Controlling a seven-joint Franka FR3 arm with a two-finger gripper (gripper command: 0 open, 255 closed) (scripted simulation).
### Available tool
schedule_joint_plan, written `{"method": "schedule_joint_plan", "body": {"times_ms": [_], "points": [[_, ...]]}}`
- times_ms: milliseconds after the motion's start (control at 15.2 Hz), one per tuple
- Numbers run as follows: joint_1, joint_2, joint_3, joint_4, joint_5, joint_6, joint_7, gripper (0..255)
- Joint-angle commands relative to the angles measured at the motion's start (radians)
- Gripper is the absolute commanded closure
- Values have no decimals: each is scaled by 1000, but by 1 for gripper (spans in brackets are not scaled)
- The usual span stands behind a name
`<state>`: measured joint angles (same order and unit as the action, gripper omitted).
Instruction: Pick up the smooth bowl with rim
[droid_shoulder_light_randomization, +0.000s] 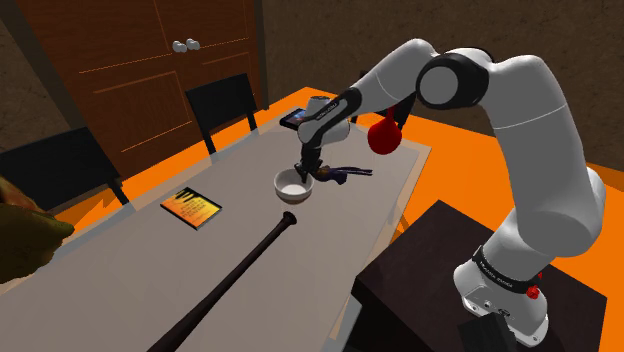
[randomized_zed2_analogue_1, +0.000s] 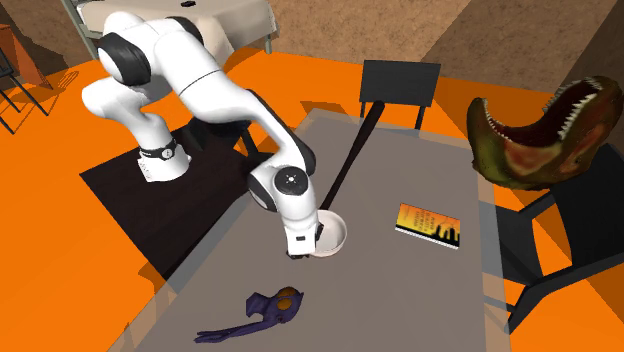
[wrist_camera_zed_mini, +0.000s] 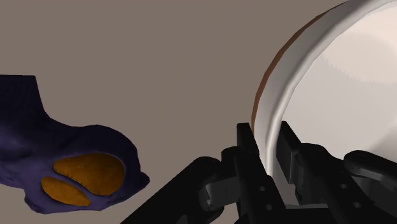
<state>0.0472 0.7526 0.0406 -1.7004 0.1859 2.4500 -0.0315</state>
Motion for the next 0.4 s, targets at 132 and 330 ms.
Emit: {"method": "schedule_joint_plan", "body": {"times_ms": [132,330], "points": [[0,-42,-2,-6,-3,-36,6,255],[1,-54,-3,-9,-4,-45,8,255]]}}
